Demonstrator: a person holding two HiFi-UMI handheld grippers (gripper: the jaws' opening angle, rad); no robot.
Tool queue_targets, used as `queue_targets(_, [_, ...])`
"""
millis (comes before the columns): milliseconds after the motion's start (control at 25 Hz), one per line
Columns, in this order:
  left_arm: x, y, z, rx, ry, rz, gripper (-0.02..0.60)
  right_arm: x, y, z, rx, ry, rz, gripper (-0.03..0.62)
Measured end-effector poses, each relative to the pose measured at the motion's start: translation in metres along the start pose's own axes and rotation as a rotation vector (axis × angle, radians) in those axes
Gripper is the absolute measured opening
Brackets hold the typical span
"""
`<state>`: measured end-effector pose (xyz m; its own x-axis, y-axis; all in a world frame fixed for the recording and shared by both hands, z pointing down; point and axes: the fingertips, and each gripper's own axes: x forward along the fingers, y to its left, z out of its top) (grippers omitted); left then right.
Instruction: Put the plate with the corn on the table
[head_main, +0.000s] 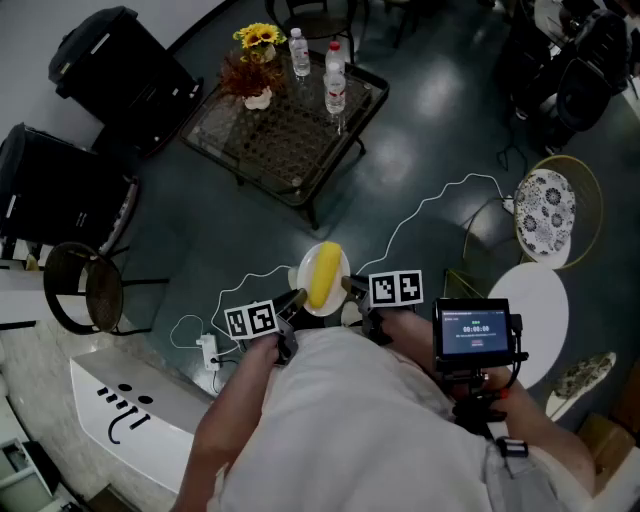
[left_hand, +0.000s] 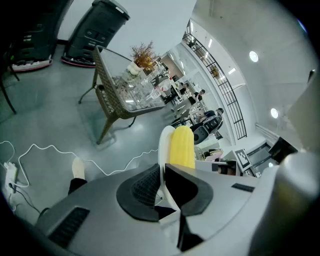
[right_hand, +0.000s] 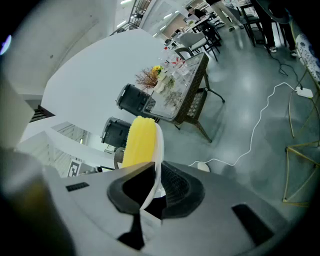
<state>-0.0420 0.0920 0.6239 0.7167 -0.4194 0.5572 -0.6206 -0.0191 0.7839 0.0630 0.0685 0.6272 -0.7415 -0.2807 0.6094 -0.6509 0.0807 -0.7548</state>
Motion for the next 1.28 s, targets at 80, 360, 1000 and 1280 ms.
queue_targets(80, [-0.007,0.003,0.001,0.002,-0.036,0.023,0.040,0.005,0.007,0.001,-0.040,0.009,0.015,0.048])
queue_targets(360, [-0.075,0.024,-0.032,-0.001,-0.096,-0.003,0.040,0.022,0.056,-0.055,-0.095,-0.014,0.035,0.048])
queue_targets(1000, [-0.146,0.049,-0.058,-0.026,-0.140,0.033,0.040,0.046,0.106,-0.107,-0.053,0.005,0.061,0.048])
queue_targets(1280, [-0.147,0.052,-0.056,-0.031,-0.159,0.029,0.040,0.048,0.109,-0.106,-0.097,0.020,0.063,0.048])
